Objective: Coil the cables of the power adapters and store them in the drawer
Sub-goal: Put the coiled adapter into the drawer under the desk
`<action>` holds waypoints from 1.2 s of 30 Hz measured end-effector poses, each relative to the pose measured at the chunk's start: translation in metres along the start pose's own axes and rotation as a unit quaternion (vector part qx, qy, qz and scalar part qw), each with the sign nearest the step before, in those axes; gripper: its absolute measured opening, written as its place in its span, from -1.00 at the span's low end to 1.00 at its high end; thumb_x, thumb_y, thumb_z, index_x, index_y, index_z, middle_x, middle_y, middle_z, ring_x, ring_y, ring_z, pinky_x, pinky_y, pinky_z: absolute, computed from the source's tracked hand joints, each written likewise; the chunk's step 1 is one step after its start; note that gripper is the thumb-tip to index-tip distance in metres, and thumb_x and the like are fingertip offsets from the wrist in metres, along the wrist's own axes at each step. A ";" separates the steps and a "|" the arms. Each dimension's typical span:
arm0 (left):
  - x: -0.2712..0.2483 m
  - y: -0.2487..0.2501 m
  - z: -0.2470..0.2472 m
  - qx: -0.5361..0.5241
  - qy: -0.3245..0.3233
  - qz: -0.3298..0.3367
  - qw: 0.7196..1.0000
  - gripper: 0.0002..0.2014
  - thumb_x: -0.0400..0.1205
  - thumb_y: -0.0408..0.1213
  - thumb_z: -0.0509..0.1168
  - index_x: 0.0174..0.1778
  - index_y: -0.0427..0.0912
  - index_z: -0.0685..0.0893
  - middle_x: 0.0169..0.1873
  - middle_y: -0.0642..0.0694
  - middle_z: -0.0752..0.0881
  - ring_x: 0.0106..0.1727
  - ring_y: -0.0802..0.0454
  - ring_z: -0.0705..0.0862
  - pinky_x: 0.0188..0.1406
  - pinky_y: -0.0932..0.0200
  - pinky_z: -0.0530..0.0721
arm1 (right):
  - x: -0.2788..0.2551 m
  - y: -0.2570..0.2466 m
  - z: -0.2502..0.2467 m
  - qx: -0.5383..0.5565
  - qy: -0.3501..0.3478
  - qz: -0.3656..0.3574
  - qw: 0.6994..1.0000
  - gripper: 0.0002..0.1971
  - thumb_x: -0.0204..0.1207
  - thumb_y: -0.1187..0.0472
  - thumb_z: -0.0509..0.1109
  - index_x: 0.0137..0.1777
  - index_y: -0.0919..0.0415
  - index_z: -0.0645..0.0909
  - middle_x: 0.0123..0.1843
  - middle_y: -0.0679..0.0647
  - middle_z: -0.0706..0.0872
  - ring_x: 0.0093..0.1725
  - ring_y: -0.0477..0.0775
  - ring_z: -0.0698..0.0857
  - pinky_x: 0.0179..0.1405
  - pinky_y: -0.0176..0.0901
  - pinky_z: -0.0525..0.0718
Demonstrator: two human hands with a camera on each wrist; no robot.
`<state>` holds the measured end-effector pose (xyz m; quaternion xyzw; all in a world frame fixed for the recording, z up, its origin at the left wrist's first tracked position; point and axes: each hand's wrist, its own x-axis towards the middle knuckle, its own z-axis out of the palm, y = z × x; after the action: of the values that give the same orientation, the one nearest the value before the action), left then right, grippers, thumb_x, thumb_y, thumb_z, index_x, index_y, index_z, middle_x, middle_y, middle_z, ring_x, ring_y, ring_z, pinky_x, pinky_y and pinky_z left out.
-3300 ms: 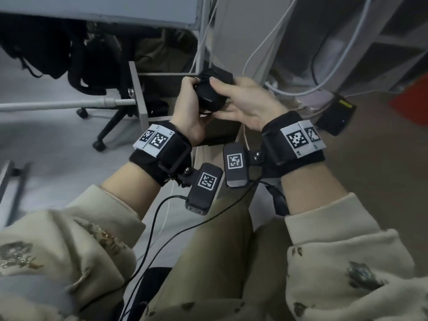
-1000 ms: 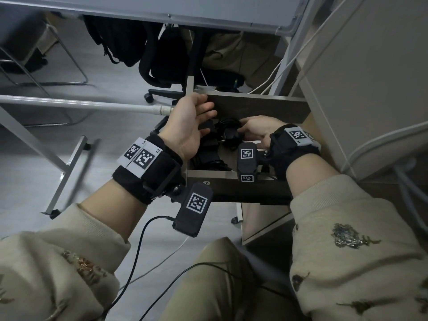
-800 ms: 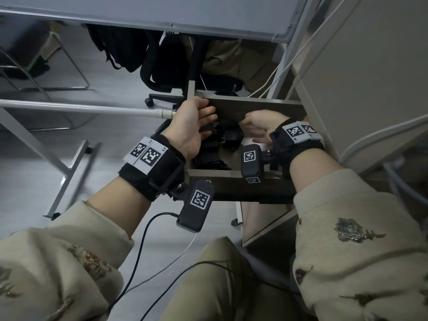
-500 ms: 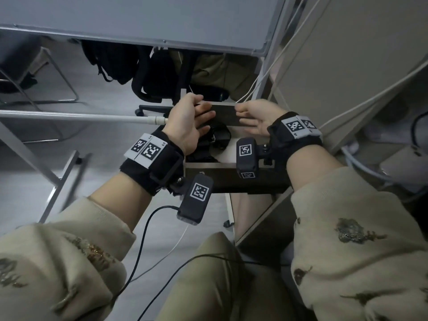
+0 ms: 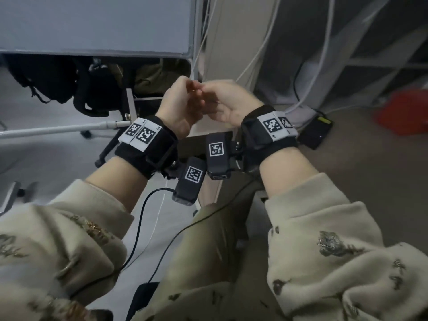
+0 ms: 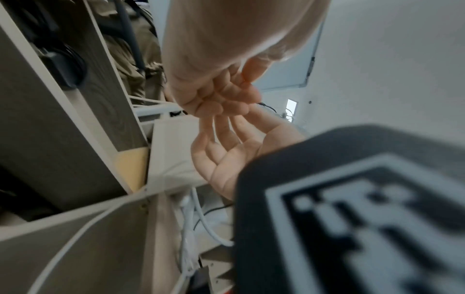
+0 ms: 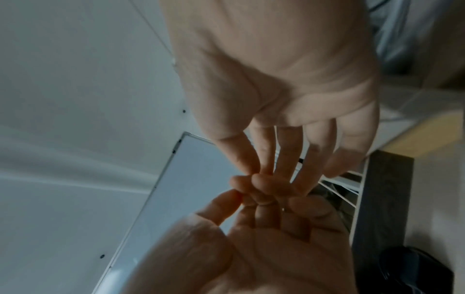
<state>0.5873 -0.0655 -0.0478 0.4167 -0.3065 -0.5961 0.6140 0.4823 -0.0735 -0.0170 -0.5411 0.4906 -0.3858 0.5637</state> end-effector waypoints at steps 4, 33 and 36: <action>-0.027 -0.011 0.039 -0.022 -0.067 0.006 0.997 -0.75 0.60 -0.28 0.08 -0.39 -0.08 0.55 -0.53 0.05 0.44 -0.50 0.05 0.45 -0.09 0.04 0.52 | -0.053 -0.008 -0.031 -0.012 0.045 -0.053 0.997 -0.78 0.60 0.39 0.23 -0.03 0.15 0.69 -0.42 -0.06 0.66 -0.46 -0.11 0.59 -0.46 -0.38 0.57; -0.130 -0.155 0.360 0.123 -0.444 -0.176 0.870 -0.76 0.63 -0.24 0.10 -0.36 -0.02 0.51 -0.51 0.11 0.53 -0.48 0.13 0.51 -0.37 0.18 0.36 | -0.278 0.028 -0.341 -0.007 0.420 0.045 0.906 -0.81 0.67 0.18 0.27 0.14 0.06 0.71 0.01 -0.10 0.81 0.08 -0.04 0.75 0.22 -0.01 0.54; -0.120 -0.167 0.388 0.141 -0.434 -0.190 0.869 -0.77 0.63 -0.23 0.10 -0.34 -0.01 0.52 -0.51 0.12 0.53 -0.45 0.12 0.51 -0.36 0.18 0.34 | -0.280 0.033 -0.374 -0.014 0.436 0.082 0.896 -0.83 0.68 0.18 0.27 0.01 0.01 0.70 -0.03 -0.12 0.80 0.05 -0.07 0.75 0.20 -0.02 0.54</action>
<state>0.1566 0.0063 0.0008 0.2486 -0.5379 -0.7723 0.2290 0.0543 0.1138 0.0138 -0.2846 0.7347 -0.5288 0.3155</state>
